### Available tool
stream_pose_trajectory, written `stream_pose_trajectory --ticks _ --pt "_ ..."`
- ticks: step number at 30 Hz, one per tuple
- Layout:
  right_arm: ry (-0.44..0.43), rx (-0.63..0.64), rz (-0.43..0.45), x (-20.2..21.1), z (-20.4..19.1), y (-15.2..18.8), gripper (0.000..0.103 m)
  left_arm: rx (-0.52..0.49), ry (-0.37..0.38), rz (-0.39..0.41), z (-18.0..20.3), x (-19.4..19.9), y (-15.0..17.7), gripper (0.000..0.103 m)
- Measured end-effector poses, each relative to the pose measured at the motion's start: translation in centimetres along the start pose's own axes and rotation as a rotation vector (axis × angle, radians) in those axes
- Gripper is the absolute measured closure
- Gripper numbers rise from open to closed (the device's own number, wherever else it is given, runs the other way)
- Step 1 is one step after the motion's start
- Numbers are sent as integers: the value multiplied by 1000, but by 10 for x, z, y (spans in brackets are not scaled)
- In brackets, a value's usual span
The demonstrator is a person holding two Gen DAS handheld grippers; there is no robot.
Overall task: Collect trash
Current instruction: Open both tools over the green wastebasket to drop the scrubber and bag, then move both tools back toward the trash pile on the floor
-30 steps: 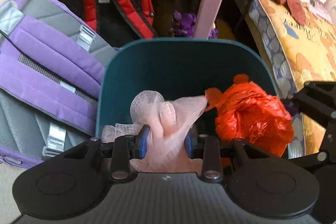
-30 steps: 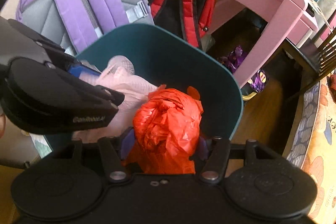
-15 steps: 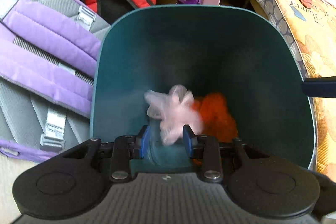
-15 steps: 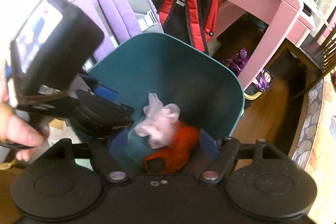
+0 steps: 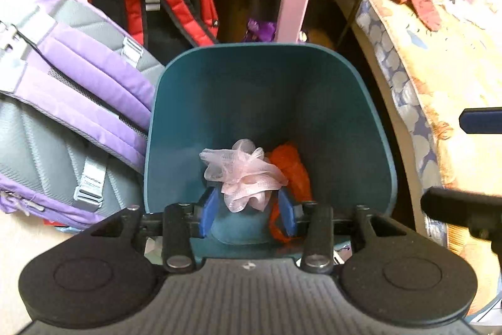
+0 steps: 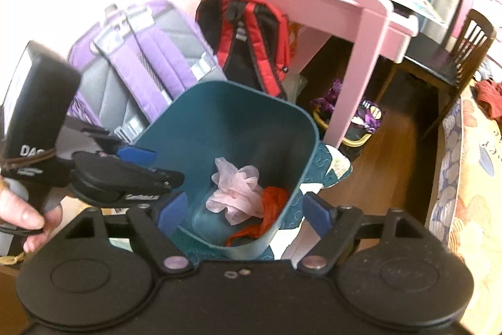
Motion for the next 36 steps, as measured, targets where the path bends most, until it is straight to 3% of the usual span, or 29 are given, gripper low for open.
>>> stream_pose_trajectory --ticks 2,7,10,15,17,19,29,30,32,36 --pt "-6 -16 26 15 2 4 22 -2 4 31 4 16 4 52" --pt "-9 -46 95 55 5 18 21 -9 33 106 19 62 9 51" --pt "-5 -63 137 79 6 27 19 -19 55 149 29 86 14 40" --pt "4 -103 194 114 12 46 15 -35 87 202 45 118 24 39" --pt "6 -116 217 128 16 55 13 -35 101 220 51 128 29 30" --pt "19 -131 241 142 22 67 11 -39 106 241 59 138 34 28" --pt "81 -285 277 180 82 150 2 -19 176 289 106 154 52 19" --pt "88 -304 274 182 92 160 2 -14 178 286 112 152 53 17" --pt "100 -336 261 183 109 179 1 4 181 278 123 147 54 0" --pt "117 -394 215 178 145 216 1 38 187 259 152 131 56 0"
Point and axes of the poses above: each gripper's, at about its wrist camera, not at the fingertips, and x roughly against the way its jaws point, z to its right, y to its underside, the point moved 2 cm from there along -x, roughly the way its jaws point, and after that the axes turned 5 degrees about -z, right-handed, at the moved point
